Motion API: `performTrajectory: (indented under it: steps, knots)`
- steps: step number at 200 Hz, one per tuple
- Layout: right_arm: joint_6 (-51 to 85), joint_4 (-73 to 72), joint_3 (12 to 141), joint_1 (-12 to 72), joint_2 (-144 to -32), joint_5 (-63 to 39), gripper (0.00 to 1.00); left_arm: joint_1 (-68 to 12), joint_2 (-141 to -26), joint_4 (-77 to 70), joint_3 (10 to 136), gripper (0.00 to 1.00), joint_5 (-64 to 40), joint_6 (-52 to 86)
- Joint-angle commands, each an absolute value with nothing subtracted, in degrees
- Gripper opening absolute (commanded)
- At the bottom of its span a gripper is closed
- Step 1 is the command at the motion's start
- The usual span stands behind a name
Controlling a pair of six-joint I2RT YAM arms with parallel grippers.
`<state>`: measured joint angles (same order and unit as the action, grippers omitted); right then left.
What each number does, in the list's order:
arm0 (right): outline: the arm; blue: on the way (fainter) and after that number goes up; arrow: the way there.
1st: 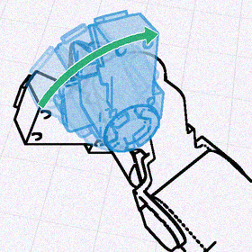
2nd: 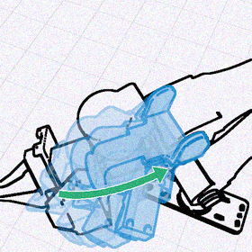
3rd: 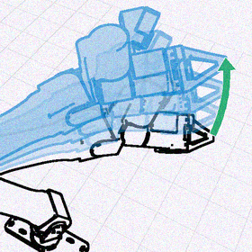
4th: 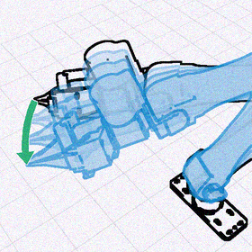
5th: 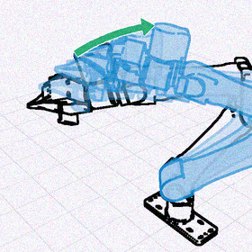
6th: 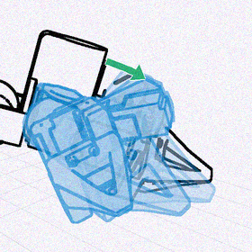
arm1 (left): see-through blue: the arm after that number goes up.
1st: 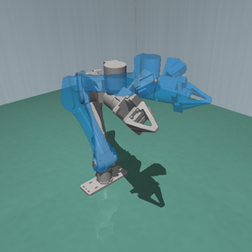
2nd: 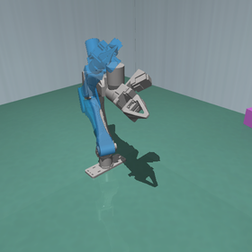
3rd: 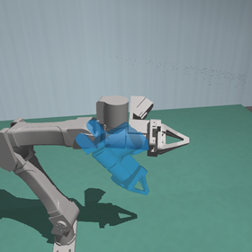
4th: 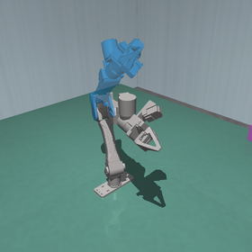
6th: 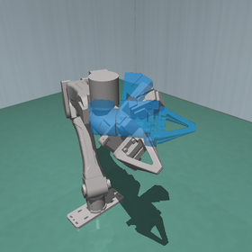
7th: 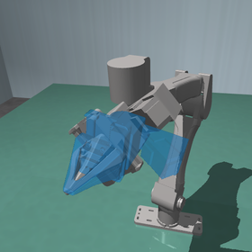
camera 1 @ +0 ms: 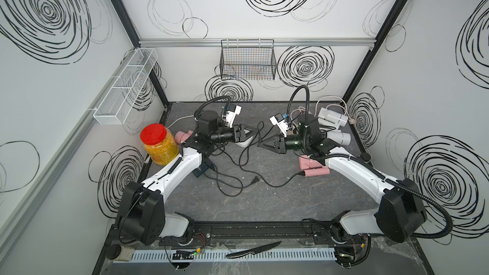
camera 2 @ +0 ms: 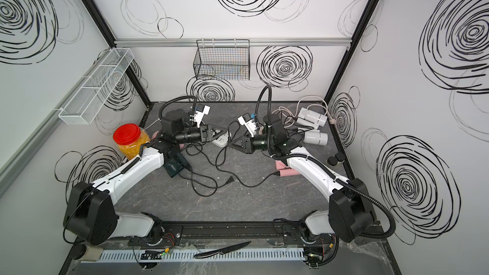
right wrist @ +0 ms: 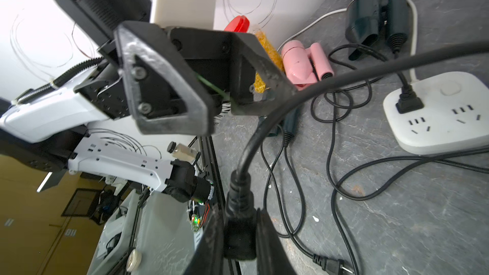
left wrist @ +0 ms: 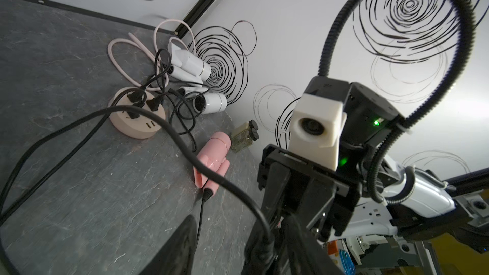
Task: Charge the blow dryers
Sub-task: Pick up the plug from the center of the board.
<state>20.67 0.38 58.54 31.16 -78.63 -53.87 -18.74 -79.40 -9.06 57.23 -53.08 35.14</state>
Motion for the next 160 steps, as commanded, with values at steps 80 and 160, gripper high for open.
performTrajectory:
  steps: [80,160]
  knots:
    - [11.1,9.0,62.1,31.4,-78.0,-69.3,0.12,-20.0,-76.1,13.2,62.1,0.53,-70.7,15.0]
    - [9.5,10.7,63.0,33.9,-79.6,-67.6,0.12,-23.7,-78.9,16.6,65.5,0.46,-70.6,12.2]
